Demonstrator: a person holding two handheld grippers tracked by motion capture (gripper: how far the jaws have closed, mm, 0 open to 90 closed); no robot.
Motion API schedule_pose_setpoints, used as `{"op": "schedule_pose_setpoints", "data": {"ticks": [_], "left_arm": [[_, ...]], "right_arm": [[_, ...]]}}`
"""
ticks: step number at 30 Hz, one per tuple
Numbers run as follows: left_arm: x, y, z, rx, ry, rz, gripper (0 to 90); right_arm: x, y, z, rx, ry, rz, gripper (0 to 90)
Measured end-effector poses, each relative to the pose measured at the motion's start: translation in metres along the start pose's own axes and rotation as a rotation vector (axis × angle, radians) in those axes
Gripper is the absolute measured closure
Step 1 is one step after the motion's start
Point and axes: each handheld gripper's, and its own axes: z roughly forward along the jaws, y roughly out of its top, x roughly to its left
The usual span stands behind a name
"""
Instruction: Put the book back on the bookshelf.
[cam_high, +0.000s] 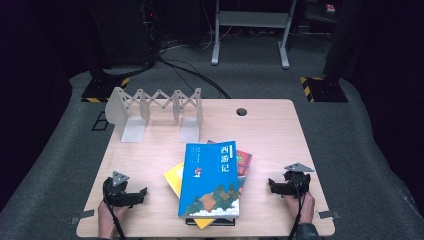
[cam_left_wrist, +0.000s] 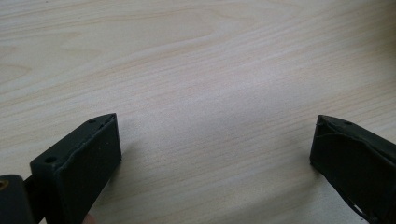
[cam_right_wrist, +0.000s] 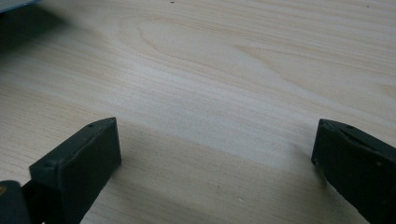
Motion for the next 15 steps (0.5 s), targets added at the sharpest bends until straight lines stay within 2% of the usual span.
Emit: {"op": "schedule_pose_setpoints", "data": {"ticks": [13, 15], "left_arm": [[-0.0017, -0.0007, -0.0016, -0.007, 0.014, -0.001, 5.4], [-0.0019, -0.0005, -0.0012, -0.009, 0.014, -0.003, 5.4]], "right_arm": [[0.0009, -0.0003, -0.0009, -0.001, 0.006, 0.001, 2.3], [0.0004, -0.0003, -0.0009, 0.0, 0.013, -0.017, 2.2]]}}
